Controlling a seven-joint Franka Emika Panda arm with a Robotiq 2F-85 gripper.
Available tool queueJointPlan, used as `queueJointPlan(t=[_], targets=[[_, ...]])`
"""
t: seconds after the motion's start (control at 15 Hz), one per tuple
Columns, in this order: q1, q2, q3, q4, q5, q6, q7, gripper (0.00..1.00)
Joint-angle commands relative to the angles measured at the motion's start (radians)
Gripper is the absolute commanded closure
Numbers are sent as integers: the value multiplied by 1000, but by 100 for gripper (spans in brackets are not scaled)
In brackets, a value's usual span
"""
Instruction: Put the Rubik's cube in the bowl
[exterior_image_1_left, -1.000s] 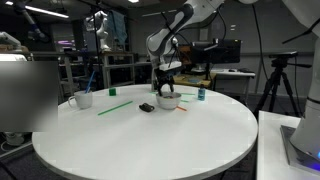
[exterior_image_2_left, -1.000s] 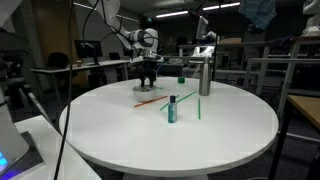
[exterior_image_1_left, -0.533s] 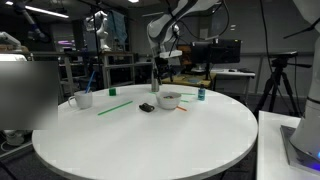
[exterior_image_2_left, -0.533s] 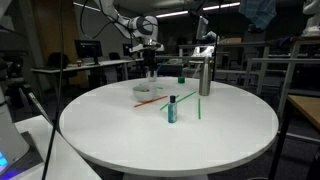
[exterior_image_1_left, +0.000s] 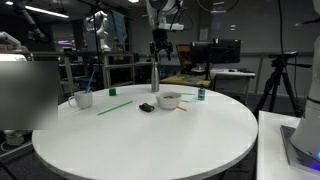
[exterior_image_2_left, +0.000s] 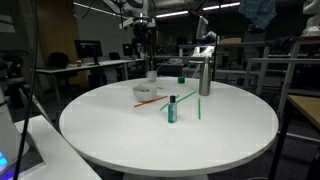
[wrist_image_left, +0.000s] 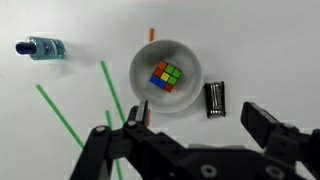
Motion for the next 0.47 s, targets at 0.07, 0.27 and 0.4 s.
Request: queueJointPlan(t=[0.07,0.27,0.4], targets=[[10,-113,20,-65,-8,-40,16,0],[8,-89,24,-39,-6,-26,3,0],[9,-100,27,-56,-7,-26,3,0]])
